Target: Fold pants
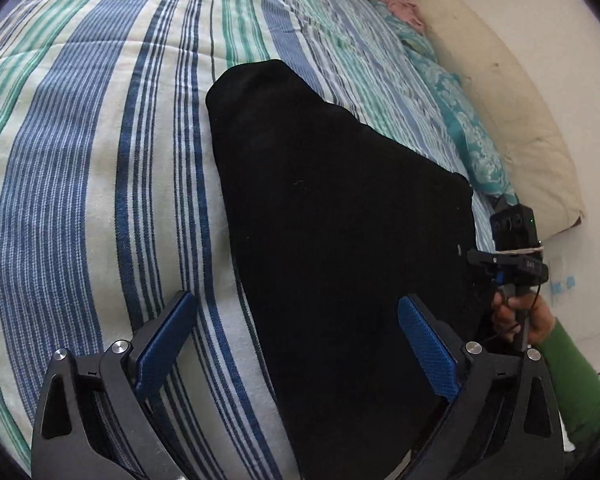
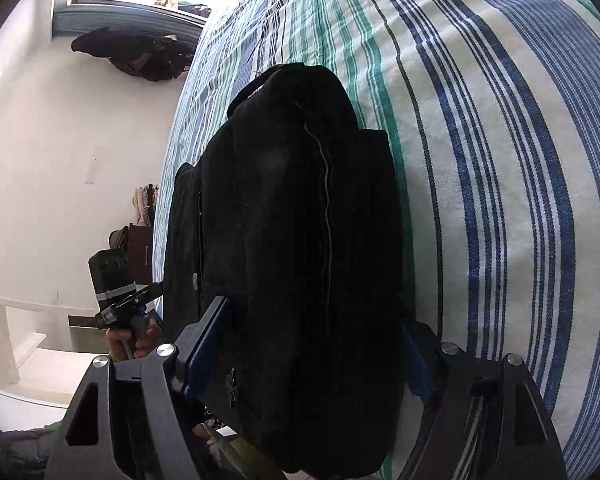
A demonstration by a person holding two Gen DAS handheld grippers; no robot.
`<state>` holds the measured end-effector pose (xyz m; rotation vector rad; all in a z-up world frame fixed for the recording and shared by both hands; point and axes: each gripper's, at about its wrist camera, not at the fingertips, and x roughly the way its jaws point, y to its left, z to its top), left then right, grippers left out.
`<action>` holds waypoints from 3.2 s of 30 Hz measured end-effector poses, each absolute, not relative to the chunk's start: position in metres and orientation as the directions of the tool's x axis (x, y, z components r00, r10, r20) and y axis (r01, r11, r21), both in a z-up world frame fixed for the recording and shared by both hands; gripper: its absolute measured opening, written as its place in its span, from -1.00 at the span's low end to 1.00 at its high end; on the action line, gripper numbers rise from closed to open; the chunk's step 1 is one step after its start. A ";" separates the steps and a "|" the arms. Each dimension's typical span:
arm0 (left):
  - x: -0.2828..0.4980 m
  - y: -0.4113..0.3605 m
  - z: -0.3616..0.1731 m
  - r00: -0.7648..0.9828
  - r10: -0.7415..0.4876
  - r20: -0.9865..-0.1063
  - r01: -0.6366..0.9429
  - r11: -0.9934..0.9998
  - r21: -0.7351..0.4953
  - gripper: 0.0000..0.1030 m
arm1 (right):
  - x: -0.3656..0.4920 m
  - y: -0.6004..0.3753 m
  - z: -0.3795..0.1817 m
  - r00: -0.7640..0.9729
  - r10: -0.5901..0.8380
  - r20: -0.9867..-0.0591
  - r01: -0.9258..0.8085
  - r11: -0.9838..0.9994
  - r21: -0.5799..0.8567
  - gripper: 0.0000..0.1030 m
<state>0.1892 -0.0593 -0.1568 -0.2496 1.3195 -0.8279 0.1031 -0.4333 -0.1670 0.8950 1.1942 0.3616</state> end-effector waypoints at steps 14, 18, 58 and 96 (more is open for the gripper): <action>0.207 -0.068 -0.083 0.113 -0.682 -0.723 0.425 0.691 -0.585 -0.59 | 0.121 -0.392 -0.099 0.455 0.651 -0.608 0.064 0.657 0.752 -0.26; 0.250 -0.054 -0.060 0.195 -0.666 -0.720 0.438 0.716 -0.544 -0.59 | 0.167 -0.384 -0.076 0.498 0.640 -0.586 0.018 0.667 0.745 -0.26; 0.107 -0.063 -0.034 0.607 -0.095 -0.789 0.251 0.965 0.077 0.99 | 0.075 -0.247 -0.012 0.587 -0.090 -0.805 0.278 0.956 0.097 1.00; 0.101 -0.050 0.003 0.624 -0.089 -0.776 0.249 0.964 0.090 0.99 | 0.054 -0.204 0.041 0.657 -0.202 -0.726 0.246 0.968 -0.047 1.00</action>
